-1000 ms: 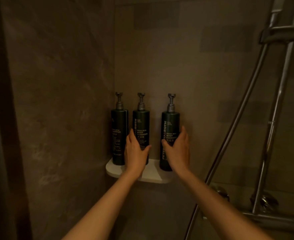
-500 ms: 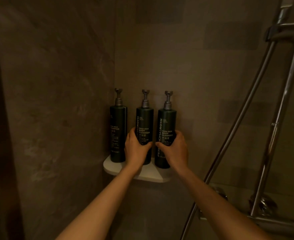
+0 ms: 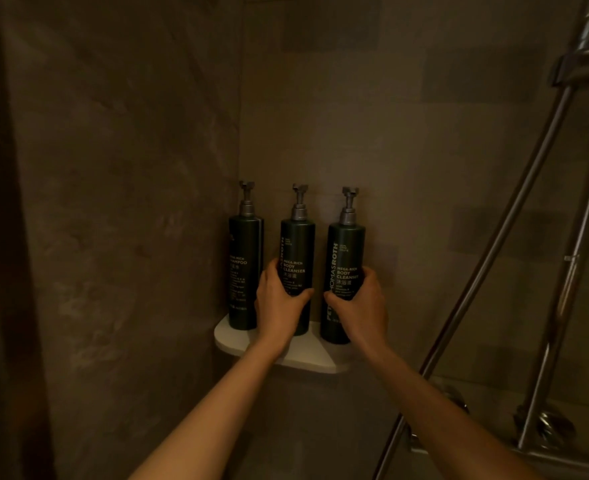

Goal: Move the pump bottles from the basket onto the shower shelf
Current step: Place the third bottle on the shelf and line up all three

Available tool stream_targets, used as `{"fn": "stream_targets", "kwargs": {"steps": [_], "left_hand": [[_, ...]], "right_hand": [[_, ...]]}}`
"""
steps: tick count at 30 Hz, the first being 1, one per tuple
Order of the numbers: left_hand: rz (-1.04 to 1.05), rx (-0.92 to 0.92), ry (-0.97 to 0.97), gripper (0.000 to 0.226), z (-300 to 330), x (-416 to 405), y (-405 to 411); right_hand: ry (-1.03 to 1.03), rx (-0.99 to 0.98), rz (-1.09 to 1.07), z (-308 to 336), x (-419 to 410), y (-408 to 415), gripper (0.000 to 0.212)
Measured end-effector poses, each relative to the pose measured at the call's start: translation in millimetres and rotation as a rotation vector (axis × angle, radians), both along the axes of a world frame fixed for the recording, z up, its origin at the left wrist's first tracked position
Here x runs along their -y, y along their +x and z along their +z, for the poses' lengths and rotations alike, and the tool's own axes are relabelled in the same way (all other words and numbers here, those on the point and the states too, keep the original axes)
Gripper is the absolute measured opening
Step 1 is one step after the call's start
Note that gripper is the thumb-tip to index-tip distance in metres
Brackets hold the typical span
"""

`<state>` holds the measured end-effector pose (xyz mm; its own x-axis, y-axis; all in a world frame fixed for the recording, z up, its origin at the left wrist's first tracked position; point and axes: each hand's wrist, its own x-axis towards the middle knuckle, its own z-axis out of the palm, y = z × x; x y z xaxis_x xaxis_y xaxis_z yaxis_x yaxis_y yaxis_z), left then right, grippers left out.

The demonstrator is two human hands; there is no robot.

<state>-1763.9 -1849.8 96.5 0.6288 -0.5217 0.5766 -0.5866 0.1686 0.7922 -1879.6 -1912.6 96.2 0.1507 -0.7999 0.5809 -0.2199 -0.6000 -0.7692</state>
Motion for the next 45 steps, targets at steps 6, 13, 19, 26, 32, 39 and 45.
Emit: {"fn": "stream_targets", "kwargs": {"steps": [6,13,19,26,32,39,45], "left_hand": [[-0.004,-0.012,-0.005,0.075,-2,-3,-1],[0.023,0.01,-0.002,0.074,-4,-3,-2],[0.032,0.016,0.007,0.072,-5,-3,-2],[0.031,0.005,0.009,0.074,-5,-3,-2],[0.027,0.003,0.02,0.074,-4,-3,-2],[0.01,0.012,0.025,0.074,-4,-7,-3],[0.057,0.12,-0.025,0.074,5,-23,-7]], "right_hand": [[0.053,0.022,0.048,-5,1,-1,0.071],[0.03,0.009,0.053,-6,2,-2,0.072],[0.02,-0.003,0.045,-8,3,-2,0.071],[0.033,0.0,0.076,-6,0,-4,0.07],[0.053,-0.003,0.096,-5,0,-3,0.067],[0.059,-0.023,0.092,-4,-1,-3,0.067],[-0.201,0.037,-0.008,7,-24,-8,0.071]]}}
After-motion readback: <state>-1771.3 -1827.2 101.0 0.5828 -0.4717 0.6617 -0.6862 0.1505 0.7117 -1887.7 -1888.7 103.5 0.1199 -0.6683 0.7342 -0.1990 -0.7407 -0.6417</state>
